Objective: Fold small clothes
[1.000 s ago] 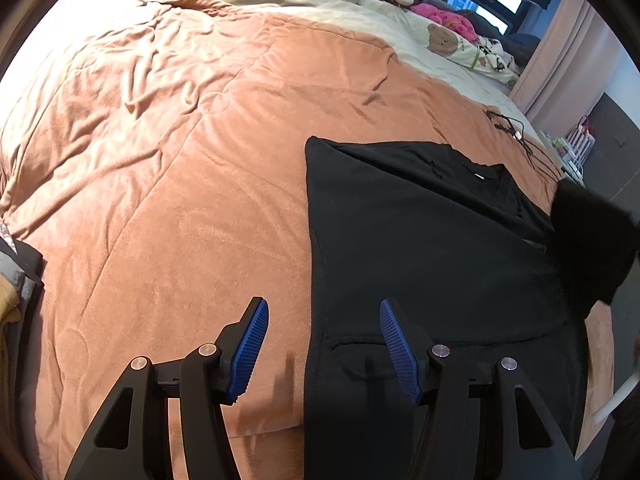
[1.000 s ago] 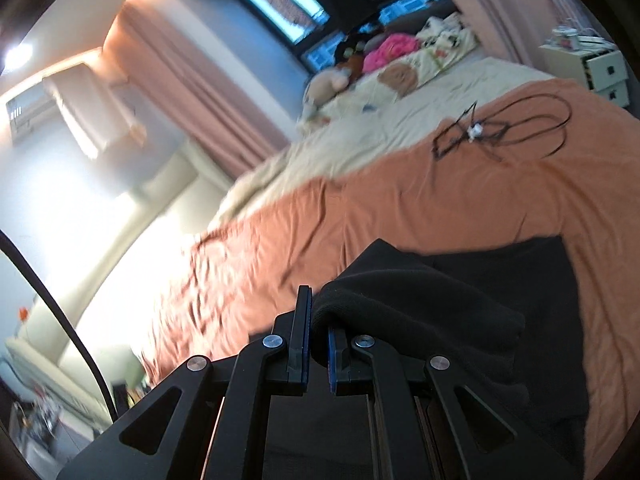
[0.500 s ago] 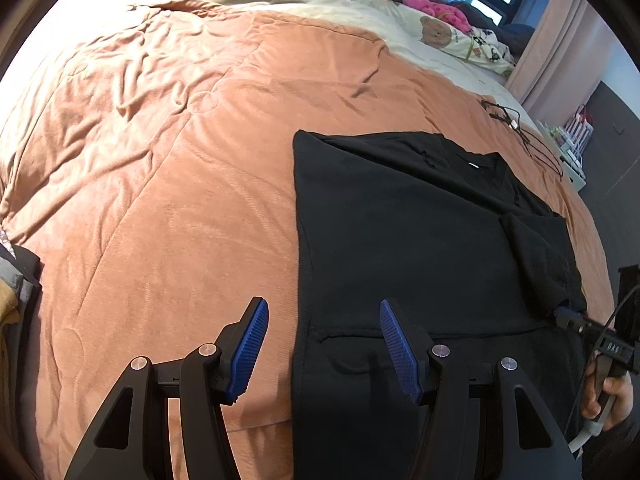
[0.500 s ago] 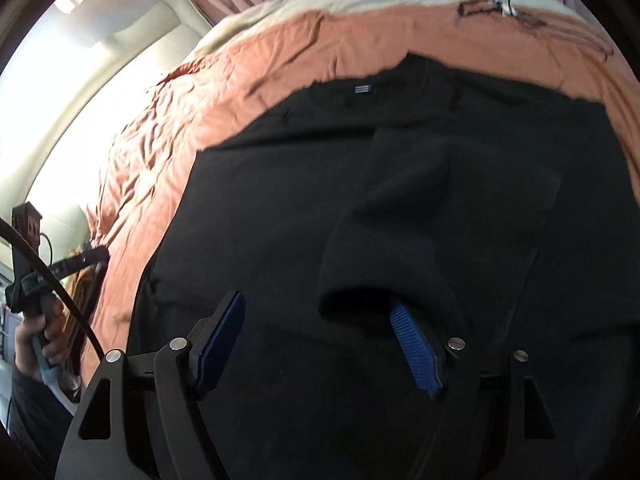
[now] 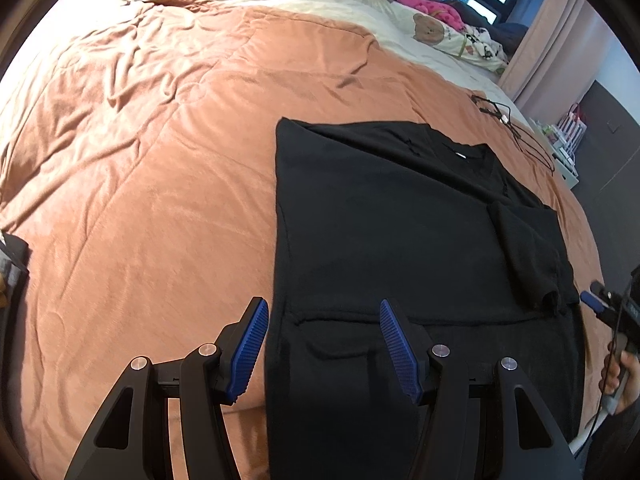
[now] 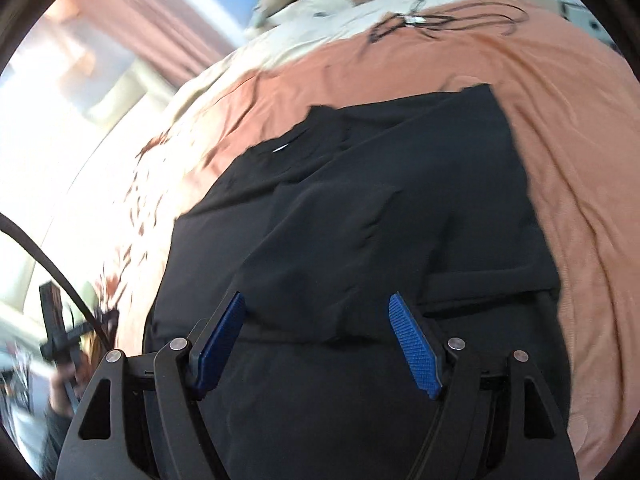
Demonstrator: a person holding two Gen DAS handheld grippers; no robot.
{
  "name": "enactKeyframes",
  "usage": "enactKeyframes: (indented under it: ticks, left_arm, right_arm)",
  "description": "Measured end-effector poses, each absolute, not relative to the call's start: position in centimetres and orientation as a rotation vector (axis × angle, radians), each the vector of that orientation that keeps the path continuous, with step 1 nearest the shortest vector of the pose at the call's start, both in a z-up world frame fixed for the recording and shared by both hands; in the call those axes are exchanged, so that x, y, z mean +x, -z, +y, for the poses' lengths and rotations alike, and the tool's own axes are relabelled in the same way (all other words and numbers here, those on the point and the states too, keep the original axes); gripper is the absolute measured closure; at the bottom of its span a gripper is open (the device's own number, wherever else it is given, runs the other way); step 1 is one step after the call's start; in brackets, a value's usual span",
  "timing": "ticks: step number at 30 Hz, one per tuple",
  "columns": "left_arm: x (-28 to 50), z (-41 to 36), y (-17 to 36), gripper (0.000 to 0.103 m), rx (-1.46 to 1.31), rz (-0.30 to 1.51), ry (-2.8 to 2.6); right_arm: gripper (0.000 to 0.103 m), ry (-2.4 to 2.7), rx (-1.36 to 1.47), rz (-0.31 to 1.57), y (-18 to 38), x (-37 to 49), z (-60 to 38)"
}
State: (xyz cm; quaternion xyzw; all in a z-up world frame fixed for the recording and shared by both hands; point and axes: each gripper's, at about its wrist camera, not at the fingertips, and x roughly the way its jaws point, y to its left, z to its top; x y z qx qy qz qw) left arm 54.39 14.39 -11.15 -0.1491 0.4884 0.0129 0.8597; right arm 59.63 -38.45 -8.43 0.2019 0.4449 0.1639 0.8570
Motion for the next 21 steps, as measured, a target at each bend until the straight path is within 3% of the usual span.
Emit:
enactKeyframes:
  ticks: [14,17,21]
  left_arm:
    - [52.4,13.9,13.2,0.043,-0.402,0.998,-0.035]
    - [52.2,13.6,13.8,0.043,-0.405,1.006,-0.028]
    - [51.7,13.8,14.5,0.043,-0.410,1.013,-0.017]
  right_arm:
    - [0.030,-0.231,0.421,1.018,11.6,62.7,-35.0]
    - [0.041,-0.210,0.373,1.017,13.1,62.5,-33.7]
    - [0.066,-0.174,0.337,1.025,13.7,62.7,-31.9]
